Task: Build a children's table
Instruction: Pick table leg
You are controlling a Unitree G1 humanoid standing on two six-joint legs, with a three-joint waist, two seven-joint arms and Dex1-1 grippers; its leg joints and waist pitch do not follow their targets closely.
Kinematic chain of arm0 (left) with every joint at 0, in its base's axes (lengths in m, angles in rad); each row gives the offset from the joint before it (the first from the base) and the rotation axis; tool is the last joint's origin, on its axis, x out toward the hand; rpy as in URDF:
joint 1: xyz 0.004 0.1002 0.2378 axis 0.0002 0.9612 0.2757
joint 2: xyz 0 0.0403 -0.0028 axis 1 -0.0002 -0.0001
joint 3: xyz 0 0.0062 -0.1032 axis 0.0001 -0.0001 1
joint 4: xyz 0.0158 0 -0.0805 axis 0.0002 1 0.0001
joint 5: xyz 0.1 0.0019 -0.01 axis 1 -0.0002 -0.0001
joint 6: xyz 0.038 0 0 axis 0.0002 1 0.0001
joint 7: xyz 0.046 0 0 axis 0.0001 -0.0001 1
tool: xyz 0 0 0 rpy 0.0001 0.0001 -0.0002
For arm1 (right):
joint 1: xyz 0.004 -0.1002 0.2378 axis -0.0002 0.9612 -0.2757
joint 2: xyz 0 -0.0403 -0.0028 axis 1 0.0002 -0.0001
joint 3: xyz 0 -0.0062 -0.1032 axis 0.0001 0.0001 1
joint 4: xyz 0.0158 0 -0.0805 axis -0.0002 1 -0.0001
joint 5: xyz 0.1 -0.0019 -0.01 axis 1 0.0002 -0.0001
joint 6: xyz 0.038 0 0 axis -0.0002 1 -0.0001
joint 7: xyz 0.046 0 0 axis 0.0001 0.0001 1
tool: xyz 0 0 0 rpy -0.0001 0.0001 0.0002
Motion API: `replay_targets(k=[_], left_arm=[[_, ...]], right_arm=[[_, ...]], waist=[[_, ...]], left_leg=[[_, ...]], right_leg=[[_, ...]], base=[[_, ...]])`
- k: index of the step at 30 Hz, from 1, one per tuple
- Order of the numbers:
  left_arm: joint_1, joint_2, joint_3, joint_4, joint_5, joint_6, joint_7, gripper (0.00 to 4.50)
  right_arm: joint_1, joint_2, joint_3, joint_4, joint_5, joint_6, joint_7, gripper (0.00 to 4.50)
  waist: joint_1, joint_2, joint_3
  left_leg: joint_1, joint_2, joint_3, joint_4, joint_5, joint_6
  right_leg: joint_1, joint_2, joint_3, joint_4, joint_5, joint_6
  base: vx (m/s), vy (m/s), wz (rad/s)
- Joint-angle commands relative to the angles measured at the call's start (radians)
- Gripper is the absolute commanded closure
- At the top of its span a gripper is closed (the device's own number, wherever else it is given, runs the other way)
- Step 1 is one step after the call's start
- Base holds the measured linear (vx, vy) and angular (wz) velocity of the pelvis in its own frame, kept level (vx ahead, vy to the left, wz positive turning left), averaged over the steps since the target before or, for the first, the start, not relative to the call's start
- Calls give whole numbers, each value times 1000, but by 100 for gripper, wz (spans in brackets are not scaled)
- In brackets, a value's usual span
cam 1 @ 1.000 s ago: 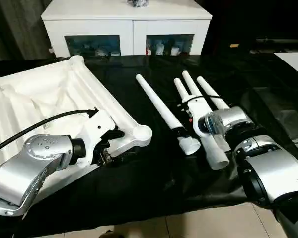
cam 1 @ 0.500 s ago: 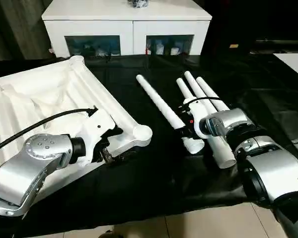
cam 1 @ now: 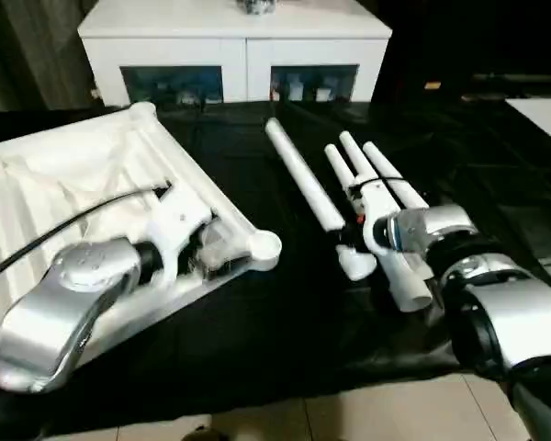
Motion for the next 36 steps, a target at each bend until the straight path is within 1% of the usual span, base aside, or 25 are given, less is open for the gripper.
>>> replay_targets(k=[1,2,3,4,5,6,7,8,9,10,11,13,14,15,16,17,18,19,21,22,24,26,29,32,36], left_arm=[[-38,-57,53,25,5,-27,88,0],[-45,-79,65,28,-3,-25,104,0],[-57,-116,84,26,-38,6,115,0],[-66,-146,97,19,-74,34,112,0],[-77,-197,126,8,-149,94,106,0],[-84,-231,145,-2,-200,134,101,0],[-93,-260,156,-9,-243,165,96,0],[-94,-263,157,-9,-247,169,96,0],[-118,-315,172,-11,-315,220,100,0],[-143,-356,183,-6,-373,254,104,0],[-147,-362,185,-5,-380,257,105,0],[-180,-416,205,5,-447,275,119,0],[-201,-445,223,17,-483,273,135,0],[-218,-469,242,22,-505,282,148,0],[-234,-490,264,29,-532,293,159,0],[-244,-502,282,30,-553,310,170,0],[-257,-512,295,32,-577,323,175,0],[-260,-513,295,32,-582,324,173,0],[-270,-518,302,31,-596,339,172,0],[-273,-519,303,29,-601,343,171,0],[-278,-523,309,27,-625,351,181,0],[-282,-527,314,26,-650,357,190,0],[-284,-522,315,20,-680,373,196,0],[-268,-496,278,1,-652,374,175,0],[-249,-464,231,-20,-634,365,144,0]], right_arm=[[4,-20,-57,-114,65,-75,48,259],[13,-21,-62,-147,75,-83,67,259],[41,-22,-66,-225,87,-88,98,259],[73,-23,-69,-310,102,-69,121,259],[129,-20,-81,-455,147,-15,160,259],[168,-18,-90,-552,179,25,184,259],[213,-13,-102,-666,225,71,206,259],[217,-13,-103,-676,229,74,207,260],[308,-15,-111,-864,314,133,222,260],[386,-21,-111,-1008,378,167,228,260],[397,-22,-111,-1026,387,172,230,261],[481,-31,-116,-1172,471,220,239,261],[518,-36,-127,-1237,529,255,245,261],[547,-36,-139,-1290,568,286,246,261],[572,-38,-150,-1337,602,314,244,261],[591,-33,-163,-1377,616,341,241,261],[622,-38,-174,-1433,644,380,250,261],[629,-40,-175,-1444,645,386,252,261],[656,-50,-177,-1487,666,409,235,261],[664,-53,-178,-1500,674,417,230,261],[681,-62,-180,-1524,694,431,209,261],[692,-71,-181,-1541,716,441,187,261],[692,-76,-194,-1558,735,474,164,261],[694,-87,-187,-1570,752,494,170,261],[701,-100,-170,-1577,769,508,175,261]], waist=[[4,6,-72],[5,6,-75],[6,4,-78],[5,3,-76],[10,5,-77],[14,-1,-85],[18,-2,-83],[23,-2,-83],[24,-8,-81],[35,-7,-74],[45,-3,-75],[50,-2,-78],[51,0,-73],[51,-3,-70],[49,-2,-65],[47,-4,-63],[47,-2,-61],[47,-4,-59],[39,-3,-57],[38,-2,-57],[35,-2,-59],[31,-2,-59],[27,-3,-60],[29,-3,-63],[32,-4,-66]], left_leg=[[23,49,-16,-66,-135,-19],[25,50,-17,-63,-126,-12],[22,49,-18,-61,-97,9],[20,47,-16,-61,-92,17],[21,48,-16,-58,-74,30],[21,48,-18,-53,-25,46],[21,45,-15,-53,-5,65],[20,47,-16,-53,-10,72],[19,46,-14,-55,-23,80],[23,50,-12,-59,-53,79],[30,53,-11,-57,-66,71],[31,54,-15,-60,-80,58],[30,54,-16,-64,-103,48],[31,53,-15,-66,-138,34],[28,53,-18,-72,-183,17],[29,51,-17,-74,-200,9],[31,51,-19,-75,-227,-8],[30,50,-20,-76,-236,-13],[27,48,-26,-82,-270,-36],[31,48,-26,-81,-282,-44],[29,48,-29,-83,-279,-50],[24,48,-30,-87,-267,-54],[25,46,-28,-85,-261,-54],[26,48,-26,-84,-227,-47],[21,48,-22,-79,-161,-31]], right_leg=[[43,-60,38,-60,18,-241],[43,-62,37,-57,36,-248],[45,-61,35,-53,70,-258],[44,-59,35,-52,79,-262],[46,-60,36,-53,105,-264],[49,-59,36,-45,175,-270],[48,-54,35,-45,205,-278],[46,-57,36,-47,202,-280],[46,-55,36,-50,172,-280],[43,-59,39,-60,119,-270],[40,-60,40,-59,103,-259],[37,-58,37,-61,65,-248],[36,-58,37,-65,25,-242],[37,-60,38,-74,-29,-232],[35,-61,38,-82,-104,-215],[35,-60,38,-87,-141,-202],[31,-60,39,-93,-194,-180],[31,-61,39,-97,-221,-167],[28,-62,37,-108,-327,-116],[22,-62,38,-113,-352,-98],[23,-61,36,-115,-357,-87],[24,-60,35,-116,-333,-83],[23,-59,36,-113,-303,-94],[23,-59,37,-110,-255,-95],[28,-59,38,-100,-166,-119]], base=[[0,0,0],[0,0,0],[0,0,0],[0,0,0],[0,0,0],[0,0,0],[0,0,0],[0,0,0],[0,0,0],[0,0,0],[0,0,0],[0,0,0],[0,0,0],[0,0,0],[0,0,0],[0,0,0],[0,0,0],[0,0,0],[0,0,0],[0,0,0],[0,0,0],[0,0,0],[0,0,0],[0,0,0],[0,0,0]])
